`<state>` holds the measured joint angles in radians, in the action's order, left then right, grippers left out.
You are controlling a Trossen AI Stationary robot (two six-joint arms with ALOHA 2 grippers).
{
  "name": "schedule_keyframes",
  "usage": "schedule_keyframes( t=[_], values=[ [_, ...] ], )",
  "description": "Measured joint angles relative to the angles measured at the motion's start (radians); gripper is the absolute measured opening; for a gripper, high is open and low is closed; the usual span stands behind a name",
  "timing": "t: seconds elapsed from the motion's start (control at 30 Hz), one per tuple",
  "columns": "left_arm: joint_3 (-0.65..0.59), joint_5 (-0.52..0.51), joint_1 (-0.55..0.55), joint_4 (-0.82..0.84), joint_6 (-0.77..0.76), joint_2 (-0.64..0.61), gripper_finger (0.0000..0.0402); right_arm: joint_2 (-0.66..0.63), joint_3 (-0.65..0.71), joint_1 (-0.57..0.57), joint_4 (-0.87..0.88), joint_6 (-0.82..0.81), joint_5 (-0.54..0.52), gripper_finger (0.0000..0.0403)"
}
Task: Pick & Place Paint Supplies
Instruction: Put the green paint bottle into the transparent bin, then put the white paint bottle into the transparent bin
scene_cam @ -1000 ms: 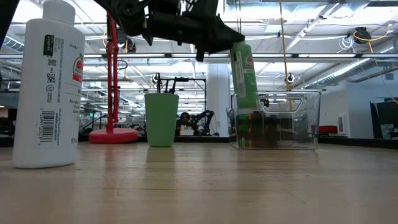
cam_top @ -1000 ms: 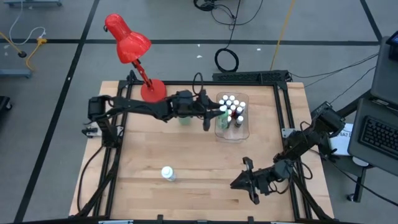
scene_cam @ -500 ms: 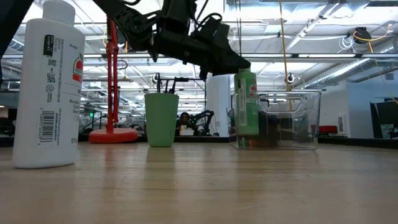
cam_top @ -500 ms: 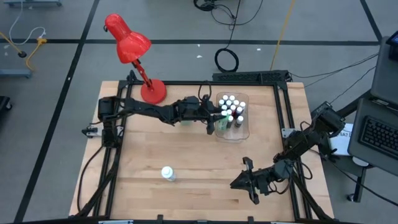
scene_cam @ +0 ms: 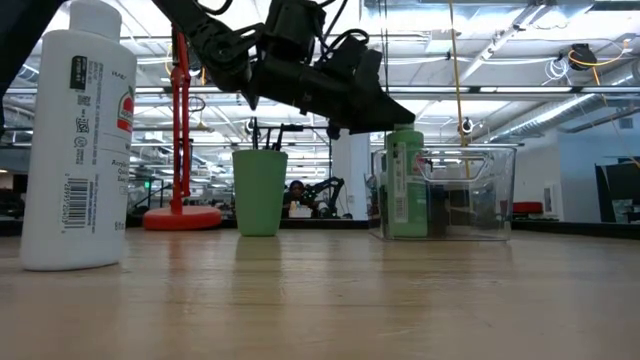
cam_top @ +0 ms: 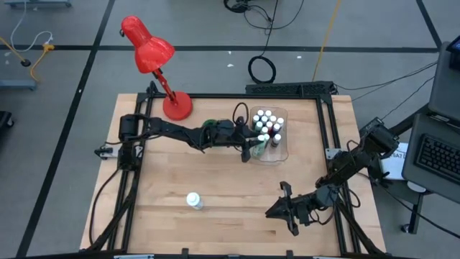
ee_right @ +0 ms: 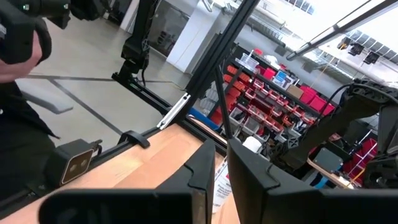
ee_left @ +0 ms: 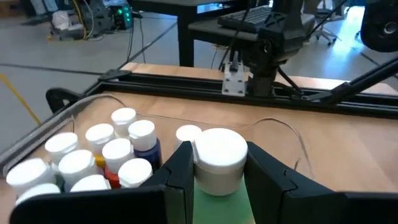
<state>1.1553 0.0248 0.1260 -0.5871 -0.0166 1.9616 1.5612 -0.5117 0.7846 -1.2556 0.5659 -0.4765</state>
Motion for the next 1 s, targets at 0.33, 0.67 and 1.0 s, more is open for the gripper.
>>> schedule_keyframes(
  t=[0.33,0.67,1.0],
  values=[
    [-0.003,0.001,-0.001,0.012,-0.084,-0.011,0.0221,0.000,0.000,-0.006,0.009,-0.002,0.001,0.0034],
    [-0.004,0.062,-0.025,0.052,0.010,-0.128,0.0326,0.000,-0.001,-0.006,0.026,-0.008,0.001,0.0034],
    [-0.002,0.384,-0.124,0.634,-0.031,-0.652,0.0260,0.000,-0.001,-0.007,0.048,-0.030,0.005,0.0034]
  ],
)
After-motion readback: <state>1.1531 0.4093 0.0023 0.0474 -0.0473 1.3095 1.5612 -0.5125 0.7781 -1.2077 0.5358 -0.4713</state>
